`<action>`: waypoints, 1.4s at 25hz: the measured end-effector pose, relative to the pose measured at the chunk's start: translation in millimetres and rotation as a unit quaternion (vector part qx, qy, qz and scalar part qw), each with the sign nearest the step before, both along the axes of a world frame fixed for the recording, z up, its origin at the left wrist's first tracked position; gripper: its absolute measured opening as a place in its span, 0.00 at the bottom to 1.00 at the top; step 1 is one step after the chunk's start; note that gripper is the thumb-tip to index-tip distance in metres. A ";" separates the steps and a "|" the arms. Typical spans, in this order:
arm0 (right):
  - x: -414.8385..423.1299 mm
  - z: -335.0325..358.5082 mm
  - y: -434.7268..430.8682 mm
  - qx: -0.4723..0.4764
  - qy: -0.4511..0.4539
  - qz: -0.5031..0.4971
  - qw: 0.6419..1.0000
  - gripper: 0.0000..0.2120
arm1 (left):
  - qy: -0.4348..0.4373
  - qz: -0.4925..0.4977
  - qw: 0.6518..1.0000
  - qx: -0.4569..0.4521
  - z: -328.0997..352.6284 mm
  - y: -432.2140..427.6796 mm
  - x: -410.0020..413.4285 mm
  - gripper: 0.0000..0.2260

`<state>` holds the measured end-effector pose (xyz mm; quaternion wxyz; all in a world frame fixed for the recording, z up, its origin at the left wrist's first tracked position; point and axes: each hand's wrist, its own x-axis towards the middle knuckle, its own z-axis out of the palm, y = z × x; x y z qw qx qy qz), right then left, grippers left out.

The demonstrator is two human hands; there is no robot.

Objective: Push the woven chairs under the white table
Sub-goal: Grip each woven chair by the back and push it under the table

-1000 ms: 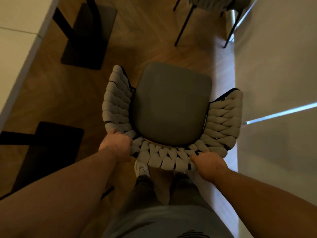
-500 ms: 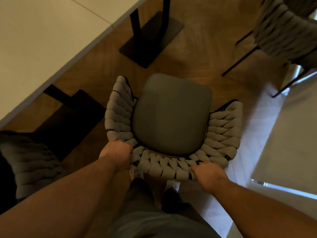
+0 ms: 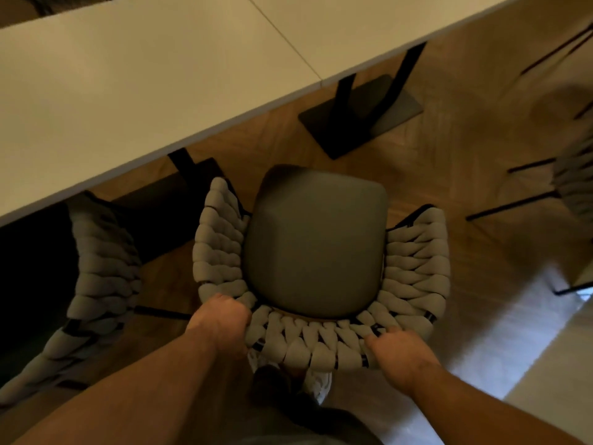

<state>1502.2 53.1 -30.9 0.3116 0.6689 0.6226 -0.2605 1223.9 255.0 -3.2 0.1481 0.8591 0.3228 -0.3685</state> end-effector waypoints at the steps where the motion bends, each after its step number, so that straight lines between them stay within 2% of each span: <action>1: -3.0 0.7 8.1 0.008 0.004 0.011 1.000 0.18 | 0.001 0.012 1.000 -0.007 1.7 3.4 -6.9 0.13; 9: -7.9 3.5 64.0 0.012 0.015 0.115 0.993 0.19 | 0.012 0.079 0.997 -0.012 1.9 13.1 -38.9 0.13; 14: 18.7 -2.0 58.8 -0.037 0.024 0.158 0.986 0.23 | 0.014 0.107 0.994 -0.024 -4.2 -12.9 -21.7 0.10; 20: 52.9 -0.2 60.2 -0.038 0.027 0.223 0.974 0.22 | 0.016 0.184 0.982 -0.045 -9.2 -61.7 -1.0 0.14; 24: 59.0 -1.8 68.9 -0.036 0.020 0.245 0.969 0.24 | 0.015 0.225 0.974 -0.033 -7.2 -81.6 -0.4 0.14; 29: 50.0 -1.7 81.4 -0.026 0.020 0.285 0.958 0.22 | 0.017 0.267 0.963 -0.035 -8.2 -97.6 -14.5 0.13; 35: 42.0 -2.0 110.8 -0.010 0.005 0.318 0.948 0.22 | 0.020 0.323 0.946 -0.001 -15.4 -102.2 -17.8 0.16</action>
